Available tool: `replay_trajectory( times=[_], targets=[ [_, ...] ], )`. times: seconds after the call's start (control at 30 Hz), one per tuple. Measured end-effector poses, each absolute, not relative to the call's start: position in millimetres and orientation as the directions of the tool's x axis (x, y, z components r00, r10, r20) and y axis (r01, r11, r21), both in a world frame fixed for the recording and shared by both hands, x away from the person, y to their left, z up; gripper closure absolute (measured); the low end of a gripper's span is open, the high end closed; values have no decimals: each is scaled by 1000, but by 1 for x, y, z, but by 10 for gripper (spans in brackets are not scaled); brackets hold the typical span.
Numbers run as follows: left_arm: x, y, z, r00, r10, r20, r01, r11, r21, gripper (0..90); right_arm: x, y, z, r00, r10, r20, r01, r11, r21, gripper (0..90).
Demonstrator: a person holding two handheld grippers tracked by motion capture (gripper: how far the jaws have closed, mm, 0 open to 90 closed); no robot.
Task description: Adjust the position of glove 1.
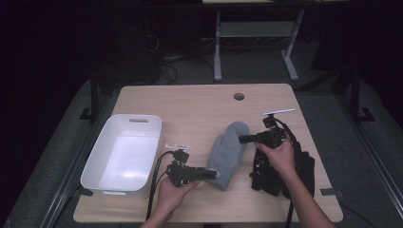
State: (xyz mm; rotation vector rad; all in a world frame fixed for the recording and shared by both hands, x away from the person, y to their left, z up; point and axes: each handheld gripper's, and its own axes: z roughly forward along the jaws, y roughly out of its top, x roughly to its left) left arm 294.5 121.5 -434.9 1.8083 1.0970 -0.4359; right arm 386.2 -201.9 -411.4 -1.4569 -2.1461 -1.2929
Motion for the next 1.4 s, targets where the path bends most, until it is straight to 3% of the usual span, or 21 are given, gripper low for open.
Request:
replay_trajectory(
  times=[1.4],
  targets=[
    [293, 156, -372, 591, 523, -614, 766, -124, 631, 487, 401, -167, -336, -531, 537, 656, 804, 74, 590, 777]
  ],
)
